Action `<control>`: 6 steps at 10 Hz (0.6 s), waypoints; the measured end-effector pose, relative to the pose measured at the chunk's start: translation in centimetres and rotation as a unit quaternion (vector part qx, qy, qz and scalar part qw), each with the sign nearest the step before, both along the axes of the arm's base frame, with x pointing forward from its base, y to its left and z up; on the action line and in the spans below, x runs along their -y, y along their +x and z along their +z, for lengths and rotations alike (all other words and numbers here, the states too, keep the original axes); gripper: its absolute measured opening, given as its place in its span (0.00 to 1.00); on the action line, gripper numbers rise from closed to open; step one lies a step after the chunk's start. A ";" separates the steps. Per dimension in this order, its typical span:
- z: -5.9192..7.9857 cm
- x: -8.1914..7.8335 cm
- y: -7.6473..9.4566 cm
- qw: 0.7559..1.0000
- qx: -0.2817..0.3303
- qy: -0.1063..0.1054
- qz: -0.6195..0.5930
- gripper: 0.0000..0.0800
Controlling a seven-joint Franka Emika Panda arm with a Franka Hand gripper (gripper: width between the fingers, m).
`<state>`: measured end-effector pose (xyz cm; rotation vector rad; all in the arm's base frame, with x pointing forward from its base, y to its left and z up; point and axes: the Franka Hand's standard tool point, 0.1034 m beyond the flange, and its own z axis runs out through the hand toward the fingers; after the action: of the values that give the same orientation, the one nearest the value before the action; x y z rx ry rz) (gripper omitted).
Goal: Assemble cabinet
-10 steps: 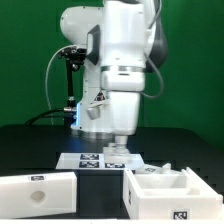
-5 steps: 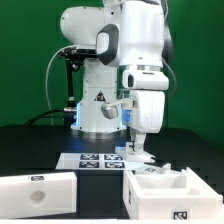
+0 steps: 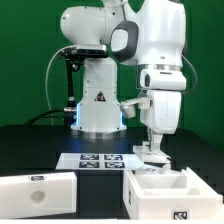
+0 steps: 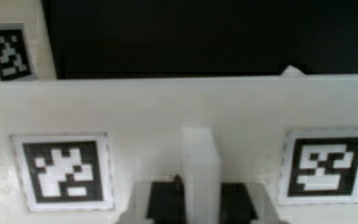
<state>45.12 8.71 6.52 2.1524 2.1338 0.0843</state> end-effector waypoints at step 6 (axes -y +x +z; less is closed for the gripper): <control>-0.3 -1.1 0.1 1.000 0.006 -0.001 0.020 0.08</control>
Offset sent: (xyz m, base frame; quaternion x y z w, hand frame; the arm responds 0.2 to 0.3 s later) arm 0.0000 0.0000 0.0000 0.0000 0.0000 0.0000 1.0000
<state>45.25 9.80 6.21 2.1031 2.1692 0.0976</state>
